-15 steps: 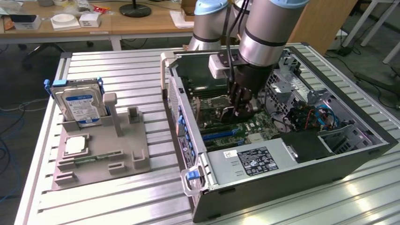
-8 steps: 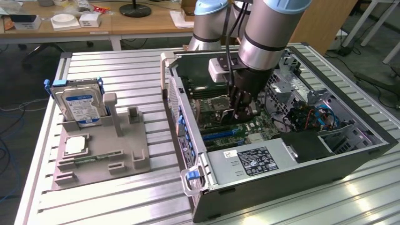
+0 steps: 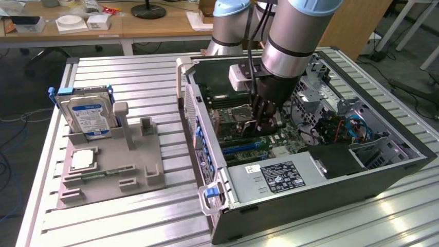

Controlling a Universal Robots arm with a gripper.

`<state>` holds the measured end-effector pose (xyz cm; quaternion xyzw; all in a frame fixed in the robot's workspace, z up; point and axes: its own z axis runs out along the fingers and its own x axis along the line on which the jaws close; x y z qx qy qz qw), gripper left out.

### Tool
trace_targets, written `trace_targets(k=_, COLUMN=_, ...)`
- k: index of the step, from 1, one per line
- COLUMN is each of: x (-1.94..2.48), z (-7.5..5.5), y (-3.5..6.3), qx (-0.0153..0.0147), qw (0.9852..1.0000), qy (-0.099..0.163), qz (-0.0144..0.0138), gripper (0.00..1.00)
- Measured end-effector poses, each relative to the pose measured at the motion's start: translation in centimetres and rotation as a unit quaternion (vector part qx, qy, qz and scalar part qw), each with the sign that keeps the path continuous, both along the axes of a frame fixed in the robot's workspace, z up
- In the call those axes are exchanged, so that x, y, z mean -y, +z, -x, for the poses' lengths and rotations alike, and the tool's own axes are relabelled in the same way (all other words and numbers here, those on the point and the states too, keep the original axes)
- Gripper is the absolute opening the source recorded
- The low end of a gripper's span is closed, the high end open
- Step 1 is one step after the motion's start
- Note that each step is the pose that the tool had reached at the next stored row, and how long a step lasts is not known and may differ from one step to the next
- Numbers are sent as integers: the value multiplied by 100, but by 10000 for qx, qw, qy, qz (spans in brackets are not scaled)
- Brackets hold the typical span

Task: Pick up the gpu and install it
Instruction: 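Insert the gpu into the slot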

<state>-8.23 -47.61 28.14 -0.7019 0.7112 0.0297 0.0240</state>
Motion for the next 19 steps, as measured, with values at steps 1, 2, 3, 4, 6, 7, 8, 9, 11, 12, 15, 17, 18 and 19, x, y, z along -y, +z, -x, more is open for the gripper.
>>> trace_targets(k=1, x=0, z=0, y=-2, qx=-28, qw=10000, qy=0, qz=-1, gripper=27)
trace_targets(k=2, x=0, z=0, y=-4, qx=-57, qw=10000, qy=0, qz=-1, gripper=27)
trace_targets(k=3, x=0, z=0, y=-3, qx=-62, qw=10000, qy=0, qz=0, gripper=27)
trace_targets(k=4, x=1, z=1, y=-4, qx=-63, qw=10000, qy=-1, qz=1, gripper=27)
trace_targets(k=6, x=0, z=0, y=-19, qx=-63, qw=10000, qy=0, qz=-1, gripper=27)
trace_targets(k=7, x=1, z=0, y=-33, qx=-63, qw=10000, qy=0, qz=-1, gripper=27)
trace_targets(k=8, x=1, z=0, y=-49, qx=-63, qw=10000, qy=-1, qz=-1, gripper=27)
trace_targets(k=9, x=1, z=0, y=-63, qx=-63, qw=10000, qy=-1, qz=0, gripper=27)
trace_targets(k=11, x=1, z=0, y=-89, qx=-63, qw=10000, qy=-2, qz=0, gripper=27)
trace_targets(k=12, x=1, z=0, y=-101, qx=-63, qw=10000, qy=-2, qz=0, gripper=27)
trace_targets(k=15, x=2, z=0, y=-136, qx=-63, qw=10000, qy=-3, qz=0, gripper=27)
trace_targets(k=17, x=3, z=0, y=-157, qx=-63, qw=10000, qy=-3, qz=0, gripper=27)
trace_targets(k=18, x=3, z=0, y=-169, qx=-63, qw=10000, qy=-3, qz=0, gripper=27)
trace_targets(k=19, x=4, z=0, y=-180, qx=-63, qw=10000, qy=-3, qz=0, gripper=27)
